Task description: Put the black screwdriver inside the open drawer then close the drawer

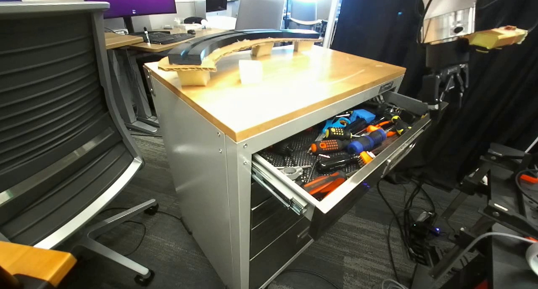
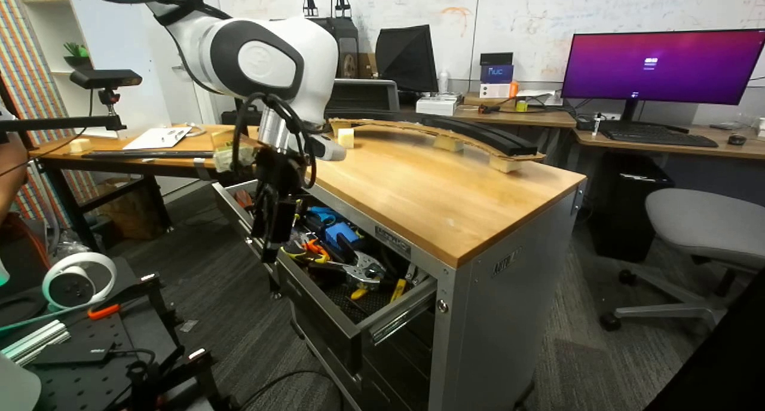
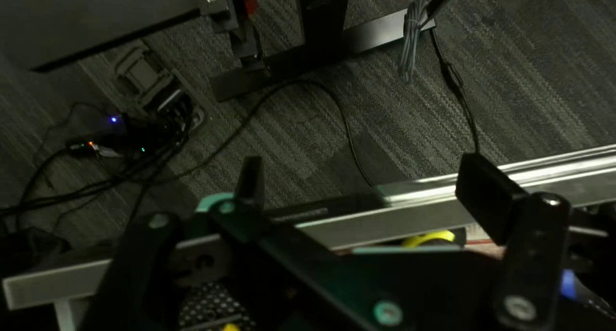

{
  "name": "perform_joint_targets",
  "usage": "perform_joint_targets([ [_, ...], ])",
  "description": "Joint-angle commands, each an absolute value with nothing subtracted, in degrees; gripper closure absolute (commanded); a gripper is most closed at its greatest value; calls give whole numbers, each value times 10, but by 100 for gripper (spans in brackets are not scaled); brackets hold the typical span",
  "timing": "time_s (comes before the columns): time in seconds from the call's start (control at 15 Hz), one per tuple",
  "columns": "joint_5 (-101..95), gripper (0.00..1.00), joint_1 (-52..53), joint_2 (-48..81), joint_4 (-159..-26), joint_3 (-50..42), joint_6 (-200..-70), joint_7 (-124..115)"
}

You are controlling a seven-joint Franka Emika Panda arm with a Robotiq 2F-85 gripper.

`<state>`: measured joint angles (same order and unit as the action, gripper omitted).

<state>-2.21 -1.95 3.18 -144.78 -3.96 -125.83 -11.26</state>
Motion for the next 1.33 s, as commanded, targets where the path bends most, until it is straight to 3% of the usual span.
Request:
perform_joint_targets([
  [0.0, -25, 27, -34, 39, -1463, -48, -1295, -110],
  [0.47, -68, 81, -21, 123, -1397, -40, -1364, -104],
  [0.6, -77, 91, -15, 144, -1371, -39, -1363, -101],
  [0.8, -92, 99, -12, 184, -1325, -40, -1362, -94],
  [0.87, -92, 93, -12, 195, -1310, -40, -1363, -90],
  [1.27, -108, 92, -6, 272, -1213, -49, -1365, -78],
])
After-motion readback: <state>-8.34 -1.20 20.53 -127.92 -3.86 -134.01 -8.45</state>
